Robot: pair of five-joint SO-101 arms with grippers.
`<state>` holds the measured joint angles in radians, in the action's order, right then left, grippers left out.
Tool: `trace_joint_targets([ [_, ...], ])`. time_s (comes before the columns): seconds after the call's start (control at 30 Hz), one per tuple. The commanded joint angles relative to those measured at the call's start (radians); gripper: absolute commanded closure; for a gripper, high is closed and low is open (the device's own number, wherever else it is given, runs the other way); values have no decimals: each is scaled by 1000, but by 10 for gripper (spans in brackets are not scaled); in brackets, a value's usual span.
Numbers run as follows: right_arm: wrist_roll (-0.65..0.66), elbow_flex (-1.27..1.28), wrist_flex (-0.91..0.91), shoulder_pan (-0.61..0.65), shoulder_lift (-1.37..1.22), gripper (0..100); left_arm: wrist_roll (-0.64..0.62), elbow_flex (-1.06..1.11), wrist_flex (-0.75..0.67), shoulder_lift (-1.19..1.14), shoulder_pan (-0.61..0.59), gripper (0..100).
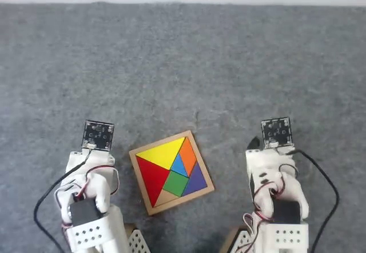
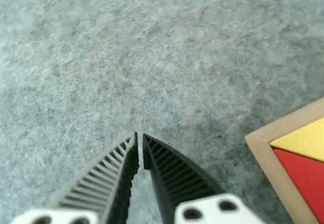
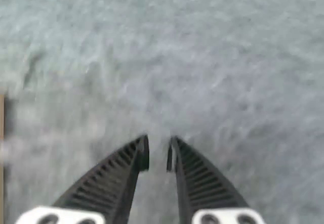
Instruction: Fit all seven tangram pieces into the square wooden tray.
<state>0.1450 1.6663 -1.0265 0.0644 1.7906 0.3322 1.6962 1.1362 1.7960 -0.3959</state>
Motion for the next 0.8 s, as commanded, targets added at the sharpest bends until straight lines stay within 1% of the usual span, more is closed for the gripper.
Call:
trace_joint_targets([
  [0.0,6,18,-113,-2,-4,916,-14,-13,-14,21,32,985],
  [0.07,6,18,-154,-8,-7,916,-15,-13,8,21,31,985],
  [0.13,-2,18,-166,-31,-5,926,-15,-13,68,21,31,985],
  [0.2,-21,18,-170,-44,-5,991,-12,-13,147,25,31,985],
  [0.23,-34,18,-171,-42,-5,996,-14,-13,135,21,35,985],
  [0.27,-46,18,-174,-42,-5,980,-15,-13,132,21,32,985],
  [0.33,-66,18,-170,-42,-5,995,-15,-13,138,21,32,985],
  [0.77,-66,18,-163,-47,-5,991,-14,-13,138,21,32,985],
])
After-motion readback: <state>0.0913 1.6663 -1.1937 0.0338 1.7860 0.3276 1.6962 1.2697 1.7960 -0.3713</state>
